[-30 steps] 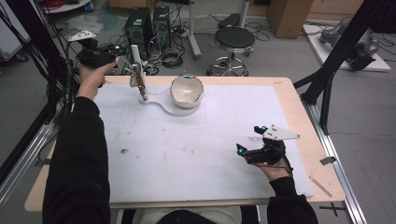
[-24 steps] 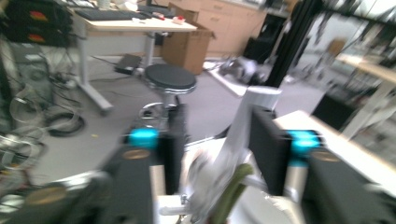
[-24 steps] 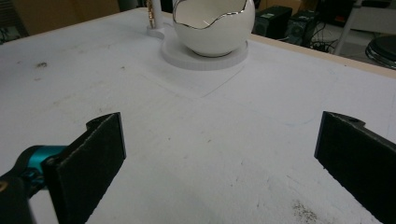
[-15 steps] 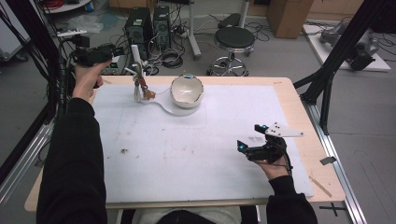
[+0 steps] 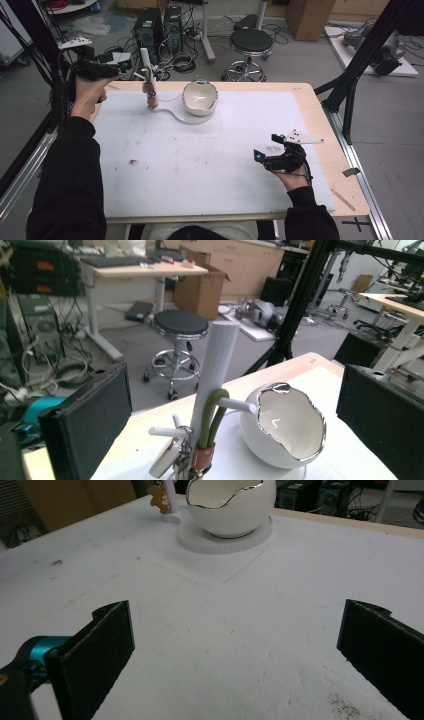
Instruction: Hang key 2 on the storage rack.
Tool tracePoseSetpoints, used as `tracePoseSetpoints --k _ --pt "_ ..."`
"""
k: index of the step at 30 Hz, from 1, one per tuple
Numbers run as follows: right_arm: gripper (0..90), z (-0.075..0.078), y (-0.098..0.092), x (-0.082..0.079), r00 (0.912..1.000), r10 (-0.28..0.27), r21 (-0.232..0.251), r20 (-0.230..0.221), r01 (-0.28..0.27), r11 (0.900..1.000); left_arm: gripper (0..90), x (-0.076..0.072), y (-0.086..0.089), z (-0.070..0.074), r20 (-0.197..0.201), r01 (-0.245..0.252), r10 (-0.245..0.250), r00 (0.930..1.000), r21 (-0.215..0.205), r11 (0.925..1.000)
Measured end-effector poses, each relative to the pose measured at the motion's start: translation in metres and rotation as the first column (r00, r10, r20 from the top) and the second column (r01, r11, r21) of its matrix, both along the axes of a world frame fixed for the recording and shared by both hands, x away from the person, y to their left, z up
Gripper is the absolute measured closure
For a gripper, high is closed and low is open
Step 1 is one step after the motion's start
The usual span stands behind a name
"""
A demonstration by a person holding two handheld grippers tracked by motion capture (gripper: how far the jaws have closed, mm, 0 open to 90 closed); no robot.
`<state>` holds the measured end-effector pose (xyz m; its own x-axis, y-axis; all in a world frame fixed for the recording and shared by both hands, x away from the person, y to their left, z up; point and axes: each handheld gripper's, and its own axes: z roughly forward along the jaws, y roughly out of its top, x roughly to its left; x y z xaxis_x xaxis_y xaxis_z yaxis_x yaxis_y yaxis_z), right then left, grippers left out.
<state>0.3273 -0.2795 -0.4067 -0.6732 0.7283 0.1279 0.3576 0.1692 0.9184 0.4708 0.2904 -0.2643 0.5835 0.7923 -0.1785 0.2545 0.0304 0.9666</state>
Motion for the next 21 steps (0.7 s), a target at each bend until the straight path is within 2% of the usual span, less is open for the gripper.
tracePoseSetpoints --k 2,5,8,14,19,21 --pt "0.9 0.000 0.000 0.001 1.0000 -0.001 0.002 -0.002 0.001 1.000 1.7 -0.005 -0.002 -0.004 -0.006 0.004 -0.004 1.0000 0.000 1.0000" --pt "0.9 -0.002 0.001 0.002 0.9999 0.002 -0.007 -0.013 -0.002 1.000 1.7 -0.014 -0.005 -0.009 0.009 0.012 -0.012 0.9999 0.007 0.9999" --pt "0.9 -0.002 0.003 0.002 1.0000 0.005 -0.014 -0.004 -0.006 1.000 1.7 -0.023 -0.009 -0.015 0.014 0.028 -0.028 0.9995 0.005 0.9996" --pt "0.9 -0.001 0.002 0.001 1.0000 0.007 -0.011 0.003 -0.006 1.000 1.7 -0.040 -0.014 -0.029 0.017 0.035 -0.036 0.9992 0.029 0.9990" --pt "0.9 -0.001 0.002 0.001 1.0000 0.004 -0.012 -0.003 -0.004 1.000 1.7 -0.048 -0.015 -0.040 -0.006 0.040 -0.040 0.9992 0.055 0.9976" --pt "0.9 -0.001 0.002 0.001 1.0000 0.005 -0.013 -0.002 -0.005 1.000 1.7 -0.051 -0.015 -0.044 -0.013 0.040 -0.039 0.9991 0.052 0.9978"
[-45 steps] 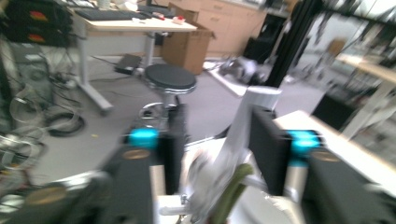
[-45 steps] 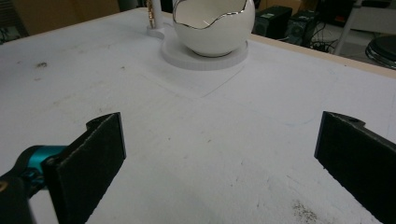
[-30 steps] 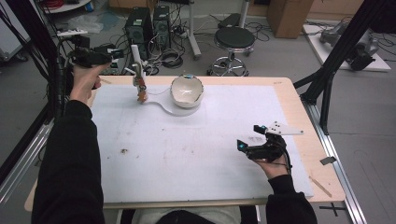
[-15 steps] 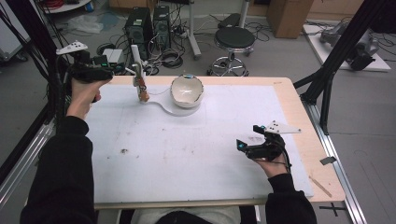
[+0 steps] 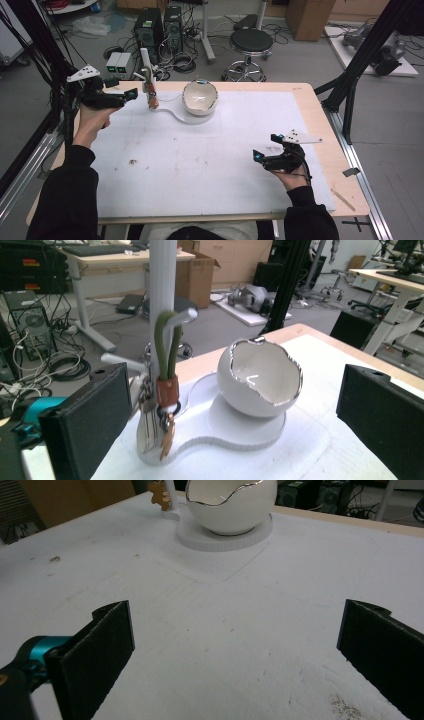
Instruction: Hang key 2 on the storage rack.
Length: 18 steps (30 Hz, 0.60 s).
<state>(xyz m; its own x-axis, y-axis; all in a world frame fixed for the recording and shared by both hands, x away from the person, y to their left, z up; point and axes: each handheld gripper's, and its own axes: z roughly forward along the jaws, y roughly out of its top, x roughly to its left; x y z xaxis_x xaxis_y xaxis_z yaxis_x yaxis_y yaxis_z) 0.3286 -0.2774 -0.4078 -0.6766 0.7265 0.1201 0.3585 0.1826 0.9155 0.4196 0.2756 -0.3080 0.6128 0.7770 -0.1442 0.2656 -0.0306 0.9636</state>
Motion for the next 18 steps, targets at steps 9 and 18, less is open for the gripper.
tracePoseSetpoints --k 9,18 --pt "0.9 0.000 -0.001 -0.002 1.0000 0.000 -0.012 -0.002 0.000 1.000 1.7 -0.017 0.001 -0.022 -0.031 0.015 -0.014 0.9994 0.024 0.9996" --pt "0.9 0.001 -0.007 -0.005 0.9999 0.009 -0.020 -0.004 -0.009 1.000 1.7 -0.033 0.004 -0.042 -0.055 0.021 -0.020 0.9983 0.033 0.9992"
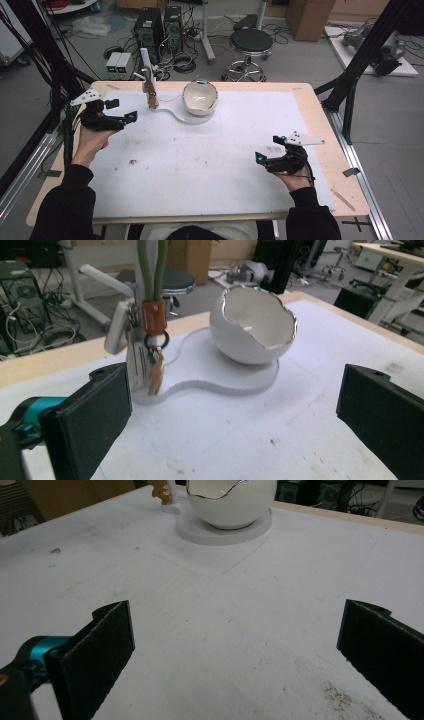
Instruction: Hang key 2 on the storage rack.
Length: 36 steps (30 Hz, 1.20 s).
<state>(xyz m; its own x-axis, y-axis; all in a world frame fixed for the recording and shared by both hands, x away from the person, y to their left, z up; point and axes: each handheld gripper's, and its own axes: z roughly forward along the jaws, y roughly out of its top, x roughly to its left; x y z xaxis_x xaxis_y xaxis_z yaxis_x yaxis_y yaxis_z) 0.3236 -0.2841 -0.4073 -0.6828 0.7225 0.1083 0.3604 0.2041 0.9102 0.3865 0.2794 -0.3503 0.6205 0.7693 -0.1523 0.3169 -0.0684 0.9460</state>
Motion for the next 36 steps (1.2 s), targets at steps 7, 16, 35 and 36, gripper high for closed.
tracePoseSetpoints --k 7,16,35,36 --pt "0.9 -0.003 -0.003 -0.002 0.9994 0.027 -0.049 -0.023 -0.028 0.998 1.7 -0.010 -0.001 0.001 -0.001 0.020 -0.020 0.9998 0.011 0.9997" --pt "0.9 -0.002 -0.010 -0.005 0.9993 0.012 -0.046 -0.035 -0.014 0.999 1.7 -0.028 -0.002 -0.013 -0.013 0.039 -0.038 0.9992 0.041 0.9984" --pt "0.9 -0.004 -0.013 -0.006 0.9993 -0.009 -0.054 -0.037 0.007 0.999 1.7 -0.061 -0.001 -0.042 -0.047 -0.003 0.010 0.9989 0.151 0.9886" --pt "0.9 -0.004 -0.013 -0.006 0.9993 -0.010 -0.054 -0.037 0.008 0.999 1.7 -0.062 0.000 -0.044 -0.045 -0.014 0.022 0.9988 0.156 0.9877"
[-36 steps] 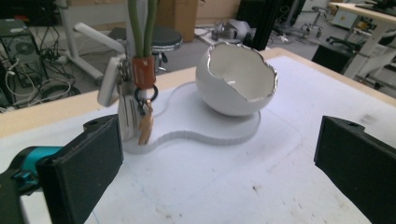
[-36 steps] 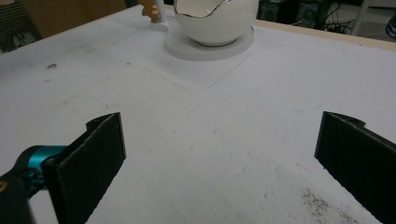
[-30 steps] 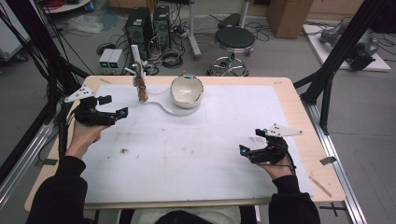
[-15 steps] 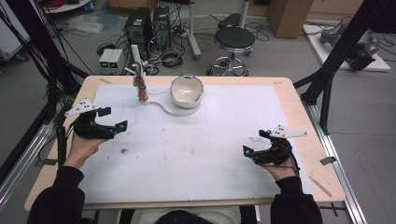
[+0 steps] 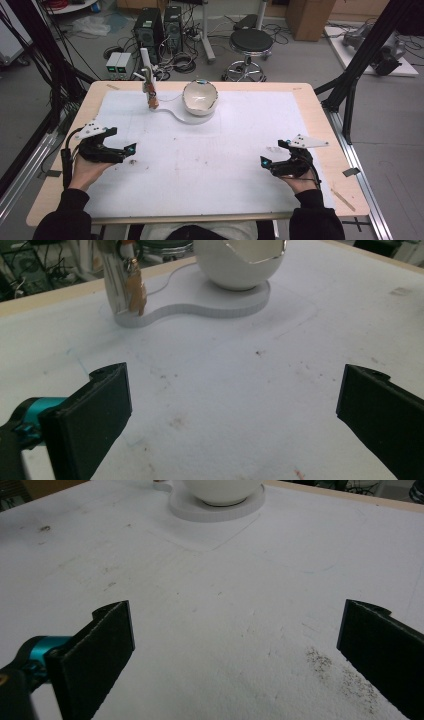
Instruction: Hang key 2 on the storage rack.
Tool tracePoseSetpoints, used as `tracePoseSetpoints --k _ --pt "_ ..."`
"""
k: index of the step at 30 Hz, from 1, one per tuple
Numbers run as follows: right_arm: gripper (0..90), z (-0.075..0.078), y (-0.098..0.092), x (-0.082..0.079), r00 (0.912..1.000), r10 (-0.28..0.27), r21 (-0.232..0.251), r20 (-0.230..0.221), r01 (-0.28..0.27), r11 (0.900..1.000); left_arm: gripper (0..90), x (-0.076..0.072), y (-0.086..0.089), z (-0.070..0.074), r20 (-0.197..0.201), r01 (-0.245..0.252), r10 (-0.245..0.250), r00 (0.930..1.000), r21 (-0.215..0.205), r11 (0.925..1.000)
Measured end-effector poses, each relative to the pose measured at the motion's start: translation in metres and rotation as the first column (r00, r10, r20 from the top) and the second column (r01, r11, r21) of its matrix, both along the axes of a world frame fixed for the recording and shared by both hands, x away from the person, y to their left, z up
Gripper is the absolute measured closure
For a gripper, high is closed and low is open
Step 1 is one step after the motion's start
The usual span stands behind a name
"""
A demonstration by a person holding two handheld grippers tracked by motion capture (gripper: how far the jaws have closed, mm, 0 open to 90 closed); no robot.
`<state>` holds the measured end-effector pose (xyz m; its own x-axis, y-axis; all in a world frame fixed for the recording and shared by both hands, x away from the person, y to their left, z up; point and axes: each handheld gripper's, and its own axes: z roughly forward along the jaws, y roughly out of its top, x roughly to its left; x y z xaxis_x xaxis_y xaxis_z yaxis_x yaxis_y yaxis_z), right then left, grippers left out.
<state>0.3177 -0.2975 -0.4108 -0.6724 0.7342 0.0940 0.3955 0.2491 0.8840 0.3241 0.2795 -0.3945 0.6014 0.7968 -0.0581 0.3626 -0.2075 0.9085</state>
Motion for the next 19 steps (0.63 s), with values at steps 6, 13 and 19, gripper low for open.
tracePoseSetpoints --k 6,13,19 --pt "0.9 -0.001 0.001 0.000 1.0000 -0.002 -0.008 -0.003 0.002 1.000 1.7 -0.010 0.004 -0.012 -0.013 -0.037 0.037 0.9992 0.010 0.9993" --pt "0.9 -0.002 0.000 0.000 1.0000 0.001 -0.012 0.003 -0.001 1.000 1.7 -0.020 0.013 -0.021 -0.012 -0.029 0.029 0.9995 0.005 0.9996" --pt "0.9 -0.002 -0.001 -0.001 1.0000 -0.004 -0.006 -0.005 0.004 1.000 1.7 -0.029 0.017 -0.024 -0.029 -0.032 0.033 0.9991 0.026 0.9992"
